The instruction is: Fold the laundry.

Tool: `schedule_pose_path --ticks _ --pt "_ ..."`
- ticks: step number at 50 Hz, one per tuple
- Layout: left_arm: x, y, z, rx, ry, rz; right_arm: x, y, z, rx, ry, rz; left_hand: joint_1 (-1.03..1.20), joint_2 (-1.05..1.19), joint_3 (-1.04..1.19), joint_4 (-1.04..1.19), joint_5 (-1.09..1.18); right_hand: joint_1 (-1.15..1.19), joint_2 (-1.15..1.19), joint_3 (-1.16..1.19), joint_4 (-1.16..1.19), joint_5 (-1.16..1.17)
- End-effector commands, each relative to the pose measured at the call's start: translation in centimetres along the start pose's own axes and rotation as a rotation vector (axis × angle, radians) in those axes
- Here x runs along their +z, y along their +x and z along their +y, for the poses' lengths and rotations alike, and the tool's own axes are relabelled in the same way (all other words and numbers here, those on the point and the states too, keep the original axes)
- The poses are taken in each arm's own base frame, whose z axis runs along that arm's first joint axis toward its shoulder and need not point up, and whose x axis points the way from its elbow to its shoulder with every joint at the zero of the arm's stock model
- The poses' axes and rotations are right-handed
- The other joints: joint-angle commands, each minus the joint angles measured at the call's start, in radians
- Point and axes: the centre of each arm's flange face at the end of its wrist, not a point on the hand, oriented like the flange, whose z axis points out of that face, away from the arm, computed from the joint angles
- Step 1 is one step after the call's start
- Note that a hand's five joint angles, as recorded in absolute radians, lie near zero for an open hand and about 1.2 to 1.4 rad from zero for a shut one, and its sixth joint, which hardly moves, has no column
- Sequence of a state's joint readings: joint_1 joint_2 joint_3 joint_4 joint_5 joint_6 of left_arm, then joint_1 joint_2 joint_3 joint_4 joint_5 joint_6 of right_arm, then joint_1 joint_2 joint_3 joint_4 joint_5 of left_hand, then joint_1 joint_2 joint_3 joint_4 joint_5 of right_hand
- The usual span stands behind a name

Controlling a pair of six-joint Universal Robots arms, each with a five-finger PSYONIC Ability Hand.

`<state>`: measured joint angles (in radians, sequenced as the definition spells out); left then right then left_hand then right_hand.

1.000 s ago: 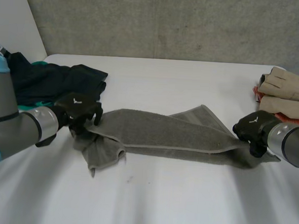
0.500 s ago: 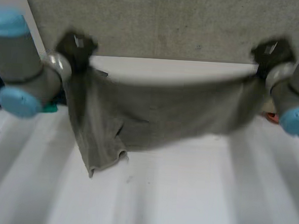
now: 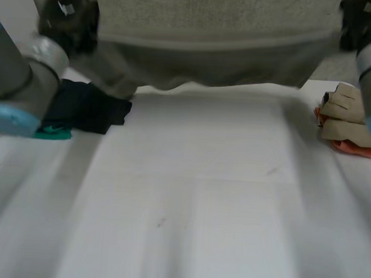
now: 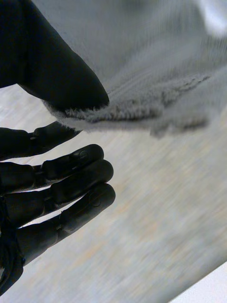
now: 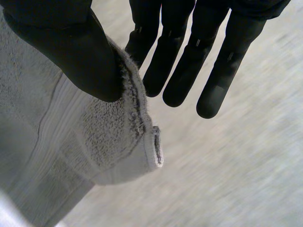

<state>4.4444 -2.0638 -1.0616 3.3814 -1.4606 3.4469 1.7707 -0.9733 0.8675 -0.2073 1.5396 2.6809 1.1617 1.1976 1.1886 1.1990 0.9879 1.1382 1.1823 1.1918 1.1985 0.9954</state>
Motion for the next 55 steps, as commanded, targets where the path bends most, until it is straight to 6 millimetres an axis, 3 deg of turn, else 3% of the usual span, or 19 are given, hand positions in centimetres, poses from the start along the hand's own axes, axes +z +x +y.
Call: schedule_pose_path --ticks 1,2,5,8,12,16,17,20,24,27,31,36,44,51,55 --pt "-3.6 4.6 8.0 0.020 -0.203 0.140 -3.8 -3.8 8.8 0.006 -0.248 -0.194 0.235 0.199 0.208 0.197 0.234 0.258 0.214 0.204 0.198 0.226" --pt "-4.6 5.4 9.1 0.035 -0.242 0.173 -5.1 -4.5 10.6 0.000 -0.310 -0.236 0.235 0.199 0.208 0.197 0.234 0.258 0.214 0.204 0.198 0.226" --pt "-6.7 6.4 10.6 0.077 -0.318 0.223 -8.1 -5.5 13.1 -0.029 -0.432 -0.326 0.235 0.199 0.208 0.197 0.234 0.258 0.214 0.204 0.198 0.226" --pt "-8.5 6.5 11.1 0.105 -0.389 0.260 -10.3 -5.8 13.7 -0.065 -0.507 -0.392 0.235 0.199 0.208 0.197 0.234 0.258 0.214 0.204 0.198 0.226" --pt "-11.8 6.3 10.3 0.149 -0.516 0.320 -13.7 -5.1 13.0 -0.135 -0.612 -0.500 0.235 0.199 0.208 0.197 0.234 0.258 0.214 0.204 0.198 0.226" --pt "-16.3 5.9 8.9 0.171 -0.704 0.419 -17.7 -3.4 10.7 -0.250 -0.732 -0.631 0.235 0.199 0.208 0.197 0.234 0.258 0.214 0.204 0.198 0.226" --pt "-18.4 5.8 8.2 0.179 -0.793 0.476 -19.5 -2.4 9.6 -0.304 -0.788 -0.698 0.235 0.199 0.208 0.197 0.234 0.258 0.214 0.204 0.198 0.226" --pt "-22.0 5.6 6.6 0.186 -0.945 0.591 -22.7 -0.3 7.7 -0.391 -0.889 -0.840 0.235 0.199 0.208 0.197 0.234 0.258 0.214 0.204 0.198 0.226" --pt "-23.8 5.8 5.3 0.194 -1.000 0.705 -24.1 0.9 6.6 -0.467 -0.890 -0.956 0.235 0.199 0.208 0.197 0.234 0.258 0.214 0.204 0.198 0.226" --pt "-23.2 5.9 5.2 0.234 -0.962 0.719 -23.4 0.8 6.9 -0.466 -0.874 -0.929 0.235 0.199 0.208 0.197 0.234 0.258 0.214 0.204 0.198 0.226" --pt "-20.0 5.7 6.1 0.321 -0.872 0.667 -21.2 0.3 8.5 -0.433 -0.857 -0.836 0.235 0.199 0.208 0.197 0.234 0.258 0.214 0.204 0.198 0.226" --pt "-14.2 5.4 8.0 0.400 -0.752 0.519 -17.9 -1.4 10.6 -0.400 -0.794 -0.701 0.235 0.199 0.208 0.197 0.234 0.258 0.214 0.204 0.198 0.226" --pt "-7.2 7.1 10.7 0.410 -0.567 0.433 -12.0 -4.4 13.1 -0.364 -0.579 -0.503 0.235 0.199 0.208 0.197 0.234 0.258 0.214 0.204 0.198 0.226" --pt "-3.1 8.7 11.9 0.367 -0.447 0.367 -7.3 -6.2 15.5 -0.387 -0.442 -0.309 0.235 0.199 0.208 0.197 0.234 0.258 0.214 0.204 0.198 0.226" --pt "-2.1 9.9 12.8 0.368 -0.418 0.361 -5.9 -7.0 16.6 -0.398 -0.393 -0.268 0.235 0.199 0.208 0.197 0.234 0.258 0.214 0.204 0.198 0.226"
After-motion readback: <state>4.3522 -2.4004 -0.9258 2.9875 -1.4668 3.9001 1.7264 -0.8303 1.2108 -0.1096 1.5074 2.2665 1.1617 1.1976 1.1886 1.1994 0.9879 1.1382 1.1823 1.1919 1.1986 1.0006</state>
